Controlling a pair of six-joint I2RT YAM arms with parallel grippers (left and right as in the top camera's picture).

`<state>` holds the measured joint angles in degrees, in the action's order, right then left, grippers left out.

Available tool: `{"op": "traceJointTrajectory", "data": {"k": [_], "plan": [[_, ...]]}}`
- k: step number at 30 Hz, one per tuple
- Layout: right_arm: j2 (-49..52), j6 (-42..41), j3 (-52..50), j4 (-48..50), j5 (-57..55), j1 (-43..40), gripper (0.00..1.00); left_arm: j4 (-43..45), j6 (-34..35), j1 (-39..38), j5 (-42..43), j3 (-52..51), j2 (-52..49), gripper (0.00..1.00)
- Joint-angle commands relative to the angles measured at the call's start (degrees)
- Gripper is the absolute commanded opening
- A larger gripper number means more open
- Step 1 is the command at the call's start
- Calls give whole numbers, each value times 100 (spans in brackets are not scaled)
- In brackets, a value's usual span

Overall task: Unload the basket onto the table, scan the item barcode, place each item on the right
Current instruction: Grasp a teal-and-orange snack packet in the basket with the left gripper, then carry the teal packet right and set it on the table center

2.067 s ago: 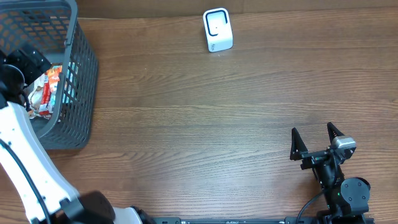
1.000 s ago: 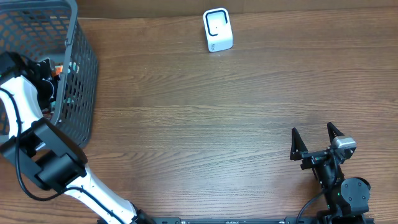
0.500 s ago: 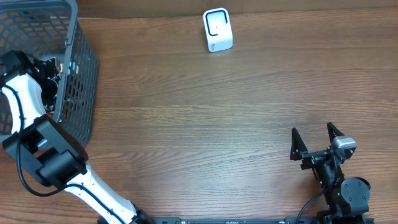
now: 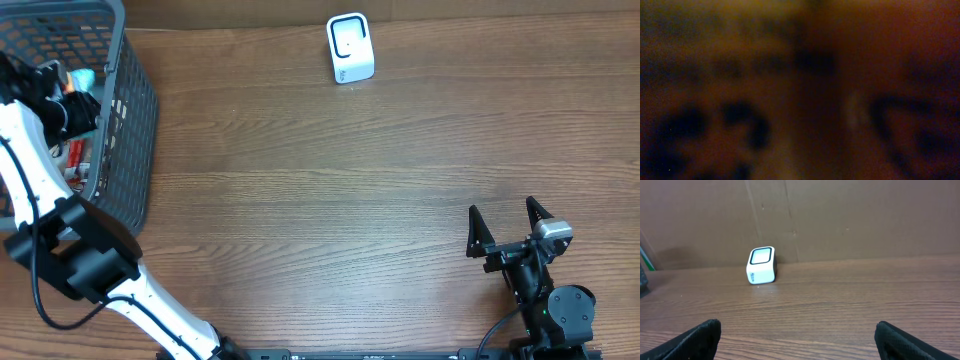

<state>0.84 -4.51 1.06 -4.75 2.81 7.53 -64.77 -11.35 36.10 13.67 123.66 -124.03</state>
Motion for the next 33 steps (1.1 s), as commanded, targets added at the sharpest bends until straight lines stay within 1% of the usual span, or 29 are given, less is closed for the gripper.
{"op": "traceJointTrajectory", "data": {"k": [1,8,11,14,17,20,22,25,29,33], "plan": [[-55,-20,-59,13,31,-26,100,74,481,-24,76,396,918,42],[-55,-22,-59,13,31,-26,100,-57,1285,-160,98,396,2004,42],[-55,-22,-59,15,31,-26,100,-262,1578,-439,94,396,2426,42],[-55,-22,-59,15,28,-26,100,-411,1620,-887,15,396,2767,41],[-55,-22,-59,15,31,-26,100,-671,1676,-1543,-387,396,3014,41],[-55,-22,-59,13,28,-26,100,-1005,1679,-2319,-857,393,3049,41],[-57,-22,-59,15,28,-26,100,-1224,1753,-3005,-1054,293,2983,40],[-55,-22,-59,15,31,-26,100,-1272,1947,-3766,-1139,-33,2894,40],[-57,-22,-59,13,31,-26,100,-949,2282,-4710,-1137,-769,2778,40],[-57,-22,-59,13,31,-26,100,-133,2625,-5668,-1139,-1801,2651,40]]}}
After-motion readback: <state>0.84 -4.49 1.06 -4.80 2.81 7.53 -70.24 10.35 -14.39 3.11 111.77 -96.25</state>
